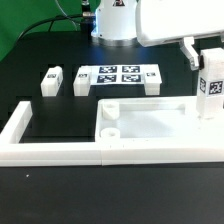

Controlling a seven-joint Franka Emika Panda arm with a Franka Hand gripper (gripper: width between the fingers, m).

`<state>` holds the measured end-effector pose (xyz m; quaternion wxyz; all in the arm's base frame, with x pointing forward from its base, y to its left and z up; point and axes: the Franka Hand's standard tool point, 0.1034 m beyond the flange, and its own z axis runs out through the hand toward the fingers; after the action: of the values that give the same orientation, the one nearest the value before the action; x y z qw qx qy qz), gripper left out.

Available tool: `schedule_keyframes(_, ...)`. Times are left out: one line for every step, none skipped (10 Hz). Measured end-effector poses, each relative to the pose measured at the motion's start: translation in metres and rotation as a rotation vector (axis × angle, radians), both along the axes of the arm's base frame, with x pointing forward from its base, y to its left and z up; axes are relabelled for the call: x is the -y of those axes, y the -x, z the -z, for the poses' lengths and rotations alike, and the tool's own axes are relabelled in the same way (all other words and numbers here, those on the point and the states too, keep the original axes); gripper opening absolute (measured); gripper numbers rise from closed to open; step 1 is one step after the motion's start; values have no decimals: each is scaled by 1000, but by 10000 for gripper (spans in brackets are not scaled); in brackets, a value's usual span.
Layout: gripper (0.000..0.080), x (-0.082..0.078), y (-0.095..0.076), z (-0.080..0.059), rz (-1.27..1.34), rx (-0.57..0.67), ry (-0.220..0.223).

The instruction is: Assemble desk

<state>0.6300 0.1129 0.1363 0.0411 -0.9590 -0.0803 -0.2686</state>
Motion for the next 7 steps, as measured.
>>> schedule_keyframes(288,-3,1,1,-6,0,1)
schedule_keyframes(288,-1,2,6,-6,-3,3)
schedule_keyframes(288,2,-1,6,-1,14,3)
schedule_keyframes(288,2,-1,10,4,10,0)
schedule_keyframes(288,3,-2,11,7,14,1)
schedule_keyframes(288,5,-1,15,8,10,2)
schedule_keyframes(288,4,0,18,7,12,2)
